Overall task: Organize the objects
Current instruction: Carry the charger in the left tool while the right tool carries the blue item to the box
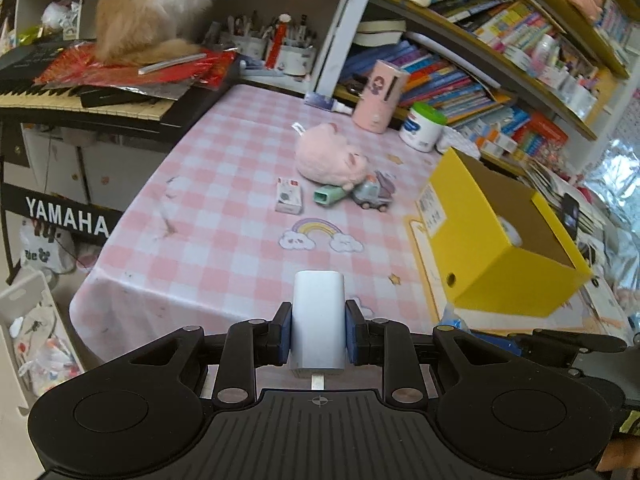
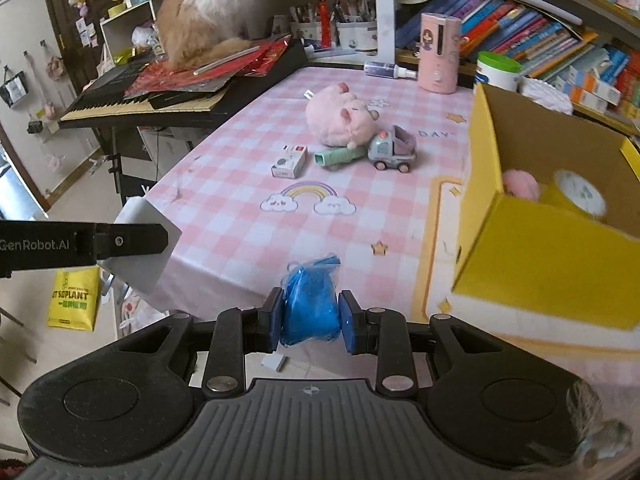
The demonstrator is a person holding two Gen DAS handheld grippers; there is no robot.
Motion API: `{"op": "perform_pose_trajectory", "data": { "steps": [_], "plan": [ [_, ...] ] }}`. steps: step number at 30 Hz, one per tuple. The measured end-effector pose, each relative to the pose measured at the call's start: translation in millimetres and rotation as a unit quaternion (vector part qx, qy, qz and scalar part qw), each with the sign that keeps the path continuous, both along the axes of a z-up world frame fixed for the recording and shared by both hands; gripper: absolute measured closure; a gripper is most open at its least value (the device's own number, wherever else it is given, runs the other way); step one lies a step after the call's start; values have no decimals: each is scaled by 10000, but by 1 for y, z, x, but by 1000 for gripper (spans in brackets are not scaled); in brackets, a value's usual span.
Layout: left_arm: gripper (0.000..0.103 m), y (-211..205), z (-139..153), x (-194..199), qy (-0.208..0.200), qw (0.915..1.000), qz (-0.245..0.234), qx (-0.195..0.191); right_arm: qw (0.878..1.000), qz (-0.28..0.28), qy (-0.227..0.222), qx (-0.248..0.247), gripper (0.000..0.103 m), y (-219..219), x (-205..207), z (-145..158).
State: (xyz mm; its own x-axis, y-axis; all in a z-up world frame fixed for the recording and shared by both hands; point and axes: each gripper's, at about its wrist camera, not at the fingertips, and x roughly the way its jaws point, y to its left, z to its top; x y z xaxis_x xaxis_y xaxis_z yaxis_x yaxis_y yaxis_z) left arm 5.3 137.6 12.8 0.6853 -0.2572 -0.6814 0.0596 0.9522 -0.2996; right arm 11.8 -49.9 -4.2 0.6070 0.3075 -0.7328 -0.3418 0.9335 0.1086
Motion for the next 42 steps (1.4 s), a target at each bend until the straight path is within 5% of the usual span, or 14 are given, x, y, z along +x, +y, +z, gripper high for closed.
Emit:
{"op": "perform_pose_trajectory", "data": {
  "steps": [12, 21, 42],
  "plan": [
    [79, -35, -9, -32, 184, 9966, -796, -57, 9974, -704, 107, 59, 76, -29, -63, -6],
    [79, -82, -16, -33, 321, 9857, -1652, -53, 9885, -1489, 264, 35, 76, -69, -95, -12],
    [79, -184, -15, -3, 331, 9608, -2751, 79, 9636, -2640, 410, 63, 76, -156, -104, -13]
  ]
}}
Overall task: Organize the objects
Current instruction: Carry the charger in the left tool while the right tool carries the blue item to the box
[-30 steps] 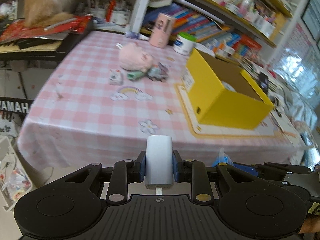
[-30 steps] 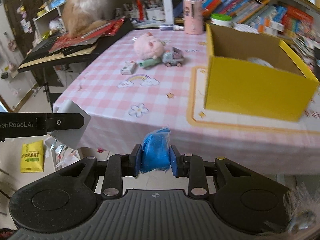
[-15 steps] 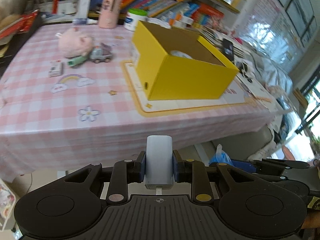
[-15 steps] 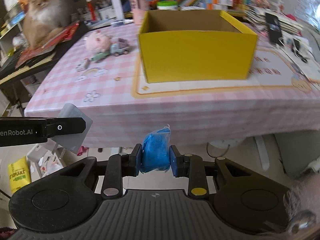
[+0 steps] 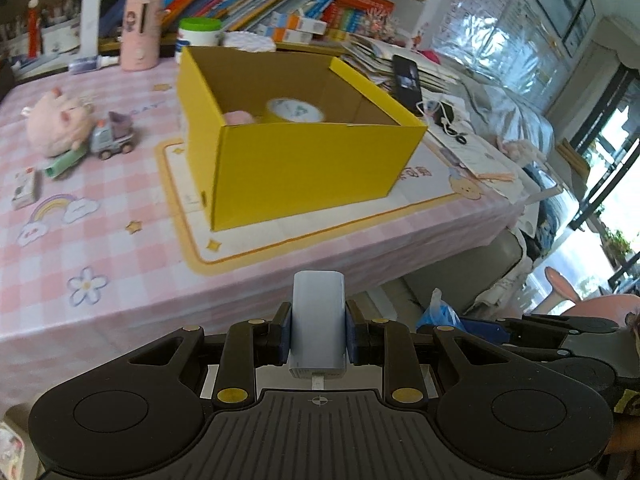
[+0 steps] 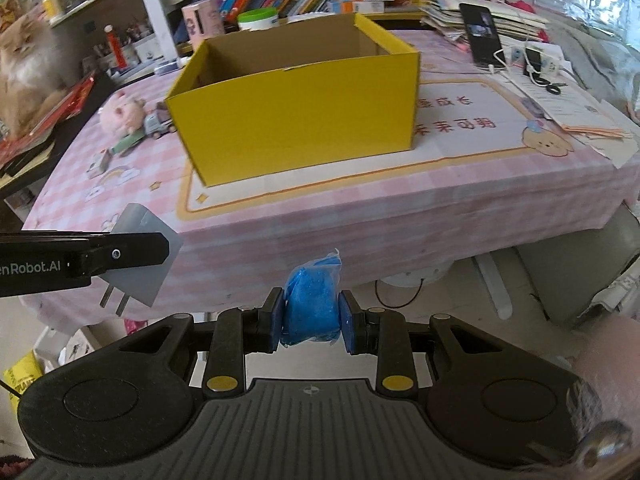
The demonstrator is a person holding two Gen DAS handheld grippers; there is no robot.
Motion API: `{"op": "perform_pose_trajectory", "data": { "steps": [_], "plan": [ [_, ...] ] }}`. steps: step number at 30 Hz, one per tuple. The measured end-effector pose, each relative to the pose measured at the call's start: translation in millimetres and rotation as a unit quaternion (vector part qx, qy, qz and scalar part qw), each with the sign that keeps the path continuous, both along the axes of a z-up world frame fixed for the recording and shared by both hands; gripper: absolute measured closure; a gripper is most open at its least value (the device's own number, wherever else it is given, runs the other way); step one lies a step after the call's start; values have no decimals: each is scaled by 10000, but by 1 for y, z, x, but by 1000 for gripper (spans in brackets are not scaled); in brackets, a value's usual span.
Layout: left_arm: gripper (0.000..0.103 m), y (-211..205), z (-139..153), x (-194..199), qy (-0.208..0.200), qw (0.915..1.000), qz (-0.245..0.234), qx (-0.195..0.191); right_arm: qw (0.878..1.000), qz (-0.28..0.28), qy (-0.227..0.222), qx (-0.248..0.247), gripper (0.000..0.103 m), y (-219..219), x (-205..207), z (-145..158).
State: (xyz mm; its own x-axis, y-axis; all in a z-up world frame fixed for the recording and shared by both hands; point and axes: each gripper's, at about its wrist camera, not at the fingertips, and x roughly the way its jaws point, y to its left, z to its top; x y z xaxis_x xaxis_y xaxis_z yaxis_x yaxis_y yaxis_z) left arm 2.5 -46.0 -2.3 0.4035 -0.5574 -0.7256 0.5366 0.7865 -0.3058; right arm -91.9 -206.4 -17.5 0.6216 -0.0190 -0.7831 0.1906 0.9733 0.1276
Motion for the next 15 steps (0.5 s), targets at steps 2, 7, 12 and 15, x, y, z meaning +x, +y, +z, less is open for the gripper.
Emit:
{"op": "perform_pose_trajectory", "data": {
  "steps": [2, 7, 12, 15],
  "plan": [
    [79, -7, -1, 3, 8, 10000, -58, -13, 10000, -51, 6, -4, 76, -6, 1, 0],
    [79, -21, 1, 11, -2, 9998, -149, -96, 9998, -199, 33, 6, 76, -23, 6, 0],
    [79, -28, 15, 22, -162, 9992, -111, -353, 9997, -218, -84, -59, 76, -35, 14, 6],
    [79, -29, 29, 32, -302, 9980, 4, -558, 9992, -261, -282, -120, 76, -46, 23, 16]
  ]
}}
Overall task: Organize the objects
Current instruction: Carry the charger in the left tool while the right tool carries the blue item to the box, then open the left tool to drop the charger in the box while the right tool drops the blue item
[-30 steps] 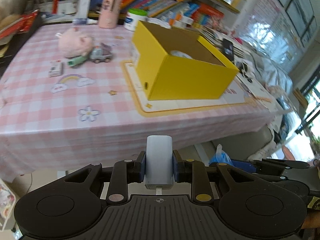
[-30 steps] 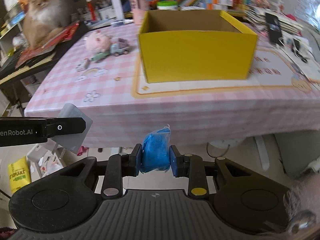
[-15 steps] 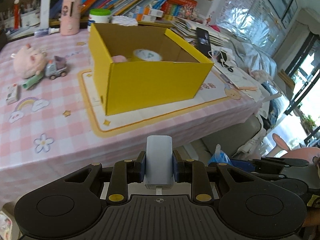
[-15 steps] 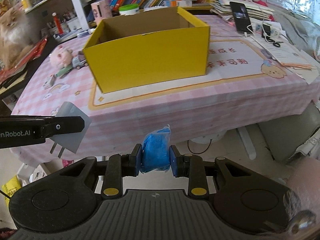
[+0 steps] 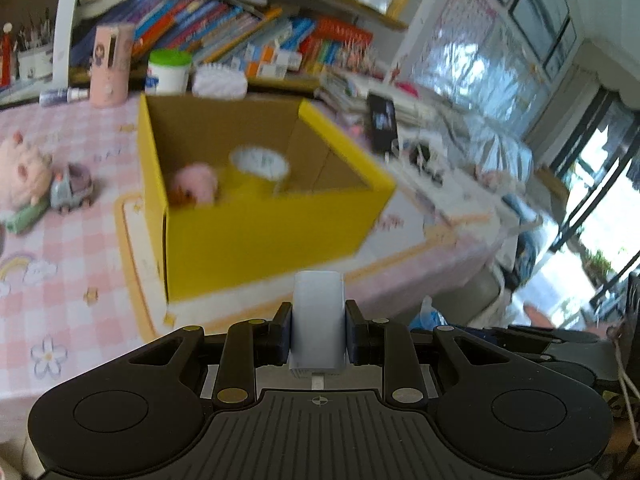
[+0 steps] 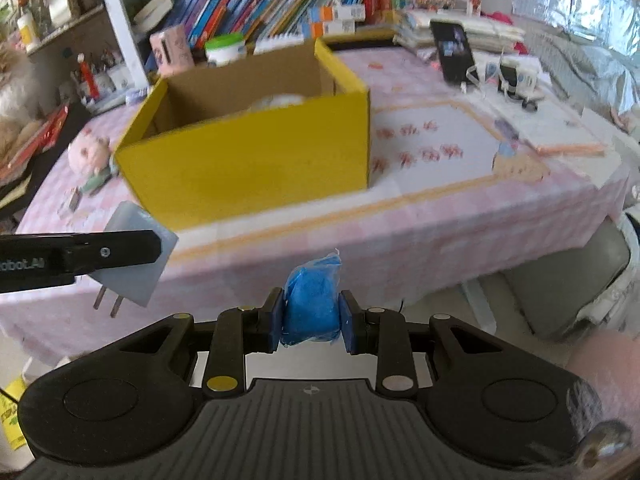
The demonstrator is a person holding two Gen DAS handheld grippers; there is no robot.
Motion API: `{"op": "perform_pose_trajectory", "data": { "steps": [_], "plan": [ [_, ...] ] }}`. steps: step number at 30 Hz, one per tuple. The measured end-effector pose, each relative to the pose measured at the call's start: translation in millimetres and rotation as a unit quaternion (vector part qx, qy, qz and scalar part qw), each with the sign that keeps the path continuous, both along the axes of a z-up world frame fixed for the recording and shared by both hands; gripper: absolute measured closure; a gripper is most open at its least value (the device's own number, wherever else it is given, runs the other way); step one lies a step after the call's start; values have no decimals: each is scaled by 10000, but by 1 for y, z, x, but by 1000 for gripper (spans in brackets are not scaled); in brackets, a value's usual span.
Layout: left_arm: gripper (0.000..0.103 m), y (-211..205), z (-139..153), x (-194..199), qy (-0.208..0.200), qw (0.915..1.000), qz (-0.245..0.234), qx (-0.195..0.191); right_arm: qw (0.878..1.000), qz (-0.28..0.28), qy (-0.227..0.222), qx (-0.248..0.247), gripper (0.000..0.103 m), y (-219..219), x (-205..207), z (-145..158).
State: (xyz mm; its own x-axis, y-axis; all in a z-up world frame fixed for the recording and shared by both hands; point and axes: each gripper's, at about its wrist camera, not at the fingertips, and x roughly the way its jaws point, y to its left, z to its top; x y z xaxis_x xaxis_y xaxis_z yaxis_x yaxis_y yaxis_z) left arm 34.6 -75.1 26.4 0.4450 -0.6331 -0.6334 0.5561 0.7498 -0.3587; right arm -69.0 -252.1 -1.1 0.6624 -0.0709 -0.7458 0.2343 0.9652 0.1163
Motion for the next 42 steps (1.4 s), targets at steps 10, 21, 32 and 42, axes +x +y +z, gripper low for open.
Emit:
{"op": "perform_pose_trajectory", "data": {
  "steps": [10, 21, 32, 42],
  "plan": [
    [79, -20, 44, 48, -773, 9951, 522, -336, 9952, 223, -946, -117, 76, -35, 55, 57],
    [79, -42, 13, 98, -606, 9915, 1110, 319, 9883, 984, -1153, -168, 76, -52, 132, 68],
    [79, -72, -22, 121, -374, 9864, 1059, 1200, 9792, 1896, -676, -269, 76, -42, 201, 30],
    [78, -85, -44, 131, 32, 9842, 1070, 1409, 9636, 2617, 174, -529, 76, -40, 247, -5]
  ]
}}
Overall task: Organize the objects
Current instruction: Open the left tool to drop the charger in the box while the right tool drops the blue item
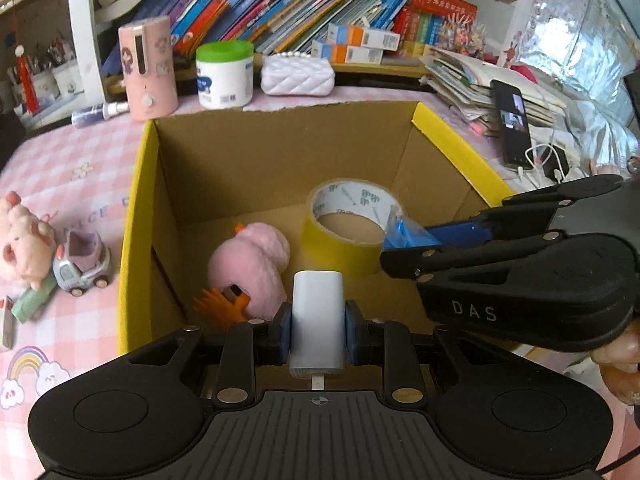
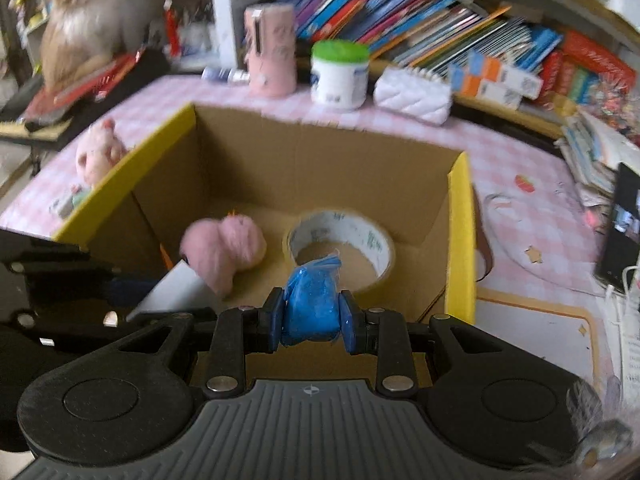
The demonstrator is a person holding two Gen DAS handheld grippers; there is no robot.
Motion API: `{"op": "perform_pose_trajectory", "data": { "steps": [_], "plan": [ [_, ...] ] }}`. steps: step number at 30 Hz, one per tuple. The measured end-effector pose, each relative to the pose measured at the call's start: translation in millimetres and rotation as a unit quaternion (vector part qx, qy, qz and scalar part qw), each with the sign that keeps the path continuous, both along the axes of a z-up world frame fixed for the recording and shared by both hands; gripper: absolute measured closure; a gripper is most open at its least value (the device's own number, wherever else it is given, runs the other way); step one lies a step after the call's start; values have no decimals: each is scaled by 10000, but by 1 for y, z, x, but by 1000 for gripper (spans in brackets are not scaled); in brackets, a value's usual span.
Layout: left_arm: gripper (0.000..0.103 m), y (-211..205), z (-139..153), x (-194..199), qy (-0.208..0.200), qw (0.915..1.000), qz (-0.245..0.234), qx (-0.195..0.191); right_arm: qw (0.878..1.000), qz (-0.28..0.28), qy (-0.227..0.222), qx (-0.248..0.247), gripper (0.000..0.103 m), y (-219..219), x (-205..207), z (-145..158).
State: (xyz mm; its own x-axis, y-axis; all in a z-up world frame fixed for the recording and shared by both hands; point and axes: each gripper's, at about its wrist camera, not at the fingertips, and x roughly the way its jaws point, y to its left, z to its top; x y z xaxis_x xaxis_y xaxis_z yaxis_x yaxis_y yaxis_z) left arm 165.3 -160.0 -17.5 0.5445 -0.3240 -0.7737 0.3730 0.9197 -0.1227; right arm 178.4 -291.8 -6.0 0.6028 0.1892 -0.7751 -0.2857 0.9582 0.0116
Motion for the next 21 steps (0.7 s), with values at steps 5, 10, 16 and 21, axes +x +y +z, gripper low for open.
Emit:
{"op": "perform_pose_trajectory", "data": {
  "steps": [5, 10, 16, 21],
  "plan": [
    [80, 0, -3, 3, 49, 9999, 104, 28, 9987, 318, 385, -65, 76, -1, 11, -11],
    [79, 0, -3, 3, 49, 9998, 170, 51, 9975, 455, 541, -91, 76, 0, 15, -15],
    [79, 1, 0, -4, -86, 9996, 283, -4, 9971, 492, 573, -32, 76, 0, 14, -14],
    [74, 6, 11, -13, -340, 9985, 402, -141, 9986, 317, 422, 45, 74, -2, 9, -10]
  ]
}}
